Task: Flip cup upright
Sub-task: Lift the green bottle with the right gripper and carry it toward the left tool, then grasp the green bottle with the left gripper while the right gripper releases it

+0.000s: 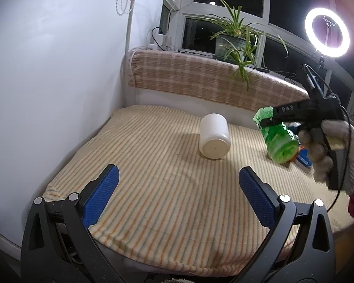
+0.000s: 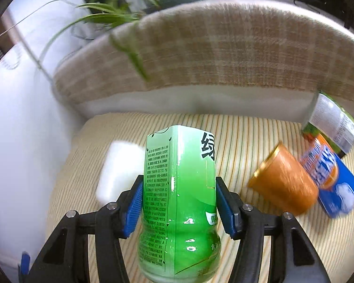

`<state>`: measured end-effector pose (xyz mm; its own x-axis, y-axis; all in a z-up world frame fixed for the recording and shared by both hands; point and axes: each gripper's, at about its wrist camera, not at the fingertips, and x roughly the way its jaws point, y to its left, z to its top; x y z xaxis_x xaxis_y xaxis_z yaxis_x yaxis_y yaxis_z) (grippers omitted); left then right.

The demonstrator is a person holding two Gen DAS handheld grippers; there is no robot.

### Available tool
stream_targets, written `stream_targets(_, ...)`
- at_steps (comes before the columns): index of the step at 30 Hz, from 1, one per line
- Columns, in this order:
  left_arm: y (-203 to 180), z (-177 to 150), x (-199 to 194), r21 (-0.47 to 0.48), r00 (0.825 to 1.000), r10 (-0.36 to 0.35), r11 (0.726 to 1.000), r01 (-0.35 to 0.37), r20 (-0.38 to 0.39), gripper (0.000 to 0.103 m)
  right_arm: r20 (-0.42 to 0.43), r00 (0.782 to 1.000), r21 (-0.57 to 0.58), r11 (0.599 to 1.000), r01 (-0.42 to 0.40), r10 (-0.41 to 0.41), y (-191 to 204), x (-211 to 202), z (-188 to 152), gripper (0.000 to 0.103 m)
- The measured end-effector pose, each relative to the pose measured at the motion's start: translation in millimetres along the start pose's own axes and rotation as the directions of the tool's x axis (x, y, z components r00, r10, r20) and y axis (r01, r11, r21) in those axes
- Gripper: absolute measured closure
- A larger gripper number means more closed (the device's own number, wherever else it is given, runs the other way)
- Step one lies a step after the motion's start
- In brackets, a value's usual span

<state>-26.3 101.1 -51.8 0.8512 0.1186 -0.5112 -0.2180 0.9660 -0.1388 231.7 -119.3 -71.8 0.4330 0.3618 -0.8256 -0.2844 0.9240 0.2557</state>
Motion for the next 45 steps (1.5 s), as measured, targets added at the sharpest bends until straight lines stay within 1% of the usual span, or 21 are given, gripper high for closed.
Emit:
stream_targets(1,-2,0,0,0.002,1.000,-0.004,1.000,0.004,0.000,0.000,0.001,1.000,-0.005,1.000,-0.002,0.002,-3,0,-6,0.044)
stream_targets(4,-9,-1,0,0.010,1.000,-0.018,1.000,0.018,-0.005,0.000,0.001,1.000,-0.022,1.000,-0.003,0.003,3,-22,-32,0.044)
stream_targets(6,-14,-2,0,0.017,1.000,-0.028,0.999,0.029,-0.009,0.000,-0.001,1.000,-0.024,1.000,-0.001,0.001,-2,-29,-51,0.044)
stream_targets(7,-17,-3,0,0.020,0.999,-0.033,0.999,0.034,-0.012,0.000,-0.003,1.000,-0.023,1.000,0.002,-0.002,5,-26,-57,0.044)
stream_targets(9,-21,-4,1,0.023,0.999,-0.043,0.999,0.043,-0.017,0.000,-0.012,1.000,-0.014,1.000,0.015,-0.016,-1,-26,-71,0.044)
stream_targets(18,-41,-3,6,0.041,0.995,-0.090,0.995,0.092,-0.048,0.000,-0.069,0.997,0.048,0.998,0.046,-0.043,-23,-5,-96,0.043)
stream_targets(21,-44,0,9,0.033,0.992,-0.109,0.993,0.111,-0.064,0.000,-0.072,0.997,0.046,0.998,0.035,-0.031,-27,-6,-101,0.041)
stream_targets(22,-45,1,10,0.029,0.991,-0.118,0.992,0.120,-0.071,0.000,-0.071,0.997,0.043,0.999,0.030,-0.027,-27,-6,-101,0.040)
stream_targets(25,-52,7,16,0.023,0.983,-0.154,0.987,0.157,-0.095,0.000,-0.038,0.999,0.036,0.999,0.005,-0.003,-31,-20,-102,0.026)
stream_targets(27,-58,11,21,0.016,0.974,-0.192,0.981,0.195,-0.121,0.000,-0.009,1.000,0.037,0.999,-0.019,0.019,-33,-31,-102,0.024)
stream_targets(29,-63,14,30,-0.013,0.955,-0.250,0.968,0.251,-0.162,0.000,0.022,0.999,0.044,0.998,-0.038,0.037,-40,-48,-106,0.022)
stream_targets(30,-65,15,35,-0.035,0.942,-0.281,0.960,0.279,-0.186,0.000,0.039,0.998,0.046,0.998,-0.042,0.041,-44,-56,-109,0.021)
stream_targets(31,-68,16,43,-0.064,0.923,-0.318,0.948,0.311,-0.217,0.000,0.056,0.998,0.049,0.998,-0.043,0.040,-48,-64,-112,0.021)
stream_targets(33,-76,16,56,-0.098,0.896,-0.362,0.932,0.349,-0.257,0.000,0.092,0.996,0.059,0.998,-0.028,0.022,-59,-83,-121,0.020)
stream_targets(35,-85,15,67,-0.112,0.879,-0.382,0.924,0.365,-0.284,0.000,0.119,0.993,0.079,0.997,-0.009,0.000,-72,-99,-133,0.020)
stream_targets(36,-91,15,73,-0.122,0.869,-0.393,0.919,0.374,-0.301,0.002,0.131,0.991,0.098,0.995,0.004,-0.017,-81,-108,-141,0.020)
stream_targets(37,-97,15,82,-0.145,0.847,-0.420,0.908,0.394,-0.327,0.004,0.139,0.990,0.119,0.993,0.016,-0.032,-89,-115,-147,0.020)
stream_targets(39,-106,15,94,-0.186,0.812,-0.459,0.888,0.420,-0.361,0.006,0.148,0.987,0.165,0.986,0.033,-0.058,-106,-129,-161,0.020)
stream_targets(40,-113,15,103,-0.216,0.786,-0.485,0.874,0.435,-0.382,0.009,0.150,0.986,0.181,0.983,0.039,-0.066,-112,-133,-165,0.020)
stream_targets(42,-120,15,115,-0.260,0.752,-0.516,0.857,0.446,-0.411,0.010,0.160,0.983,0.229,0.972,0.056,-0.094,-128,-145,-176,0.020)
stream_targets(45,-131,13,135,-0.320,0.709,-0.544,0.839,0.441,-0.449,0.012,0.180,0.975,0.297,0.952,0.074,-0.132,-149,-163,-192,0.020)
